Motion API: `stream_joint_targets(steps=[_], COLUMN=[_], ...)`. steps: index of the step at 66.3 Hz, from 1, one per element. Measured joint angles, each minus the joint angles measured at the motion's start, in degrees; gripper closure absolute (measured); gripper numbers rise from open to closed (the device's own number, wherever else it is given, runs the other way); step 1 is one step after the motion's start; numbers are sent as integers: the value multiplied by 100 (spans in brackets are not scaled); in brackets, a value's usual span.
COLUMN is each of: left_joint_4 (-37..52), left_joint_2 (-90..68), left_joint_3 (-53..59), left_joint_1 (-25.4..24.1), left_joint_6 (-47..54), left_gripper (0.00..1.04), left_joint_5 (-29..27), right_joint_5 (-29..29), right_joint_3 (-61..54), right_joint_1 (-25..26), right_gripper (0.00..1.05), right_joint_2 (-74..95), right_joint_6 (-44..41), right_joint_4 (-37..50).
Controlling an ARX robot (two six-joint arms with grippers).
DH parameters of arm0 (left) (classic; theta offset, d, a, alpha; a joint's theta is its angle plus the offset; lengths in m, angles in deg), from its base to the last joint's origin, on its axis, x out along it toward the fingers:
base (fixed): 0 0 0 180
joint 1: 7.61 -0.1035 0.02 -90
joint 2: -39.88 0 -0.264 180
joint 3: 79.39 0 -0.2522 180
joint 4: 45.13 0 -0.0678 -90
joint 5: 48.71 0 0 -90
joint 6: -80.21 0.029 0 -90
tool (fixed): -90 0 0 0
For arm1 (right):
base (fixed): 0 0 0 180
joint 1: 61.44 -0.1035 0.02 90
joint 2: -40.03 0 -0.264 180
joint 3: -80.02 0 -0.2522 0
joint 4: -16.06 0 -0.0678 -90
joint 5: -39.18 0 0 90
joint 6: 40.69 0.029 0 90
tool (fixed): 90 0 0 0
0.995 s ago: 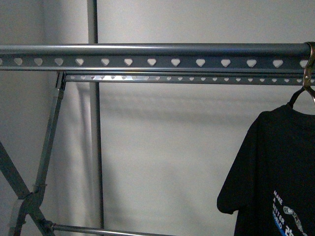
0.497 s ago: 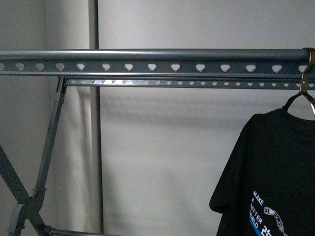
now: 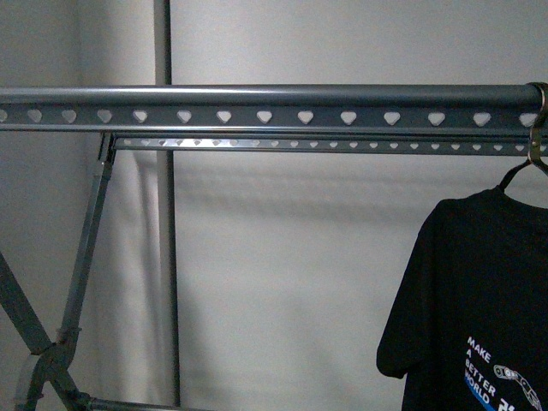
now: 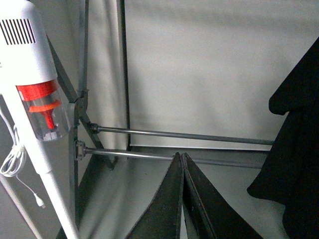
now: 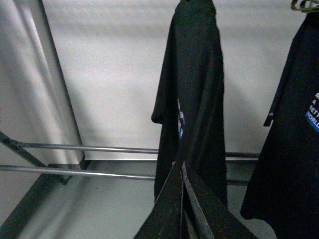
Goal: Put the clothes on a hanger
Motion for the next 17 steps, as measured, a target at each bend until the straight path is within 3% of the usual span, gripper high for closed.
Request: stream_joint_targets(steps=[10, 17], left_joint_4=[0, 0], left_joint_2=[0, 0], left_joint_3=[0, 0], left_joint_1=[0, 0], left_joint_6=[-2, -2], left_gripper=[100, 83], left_joint_5=[2, 0], right_joint_5=[0, 0], right_joint_3=[0, 0], right_joint_1=[9, 9], right_gripper=[77, 57], right_joint_2=[0, 0], right_joint_6=[-9, -9], right_joint_4=[0, 0])
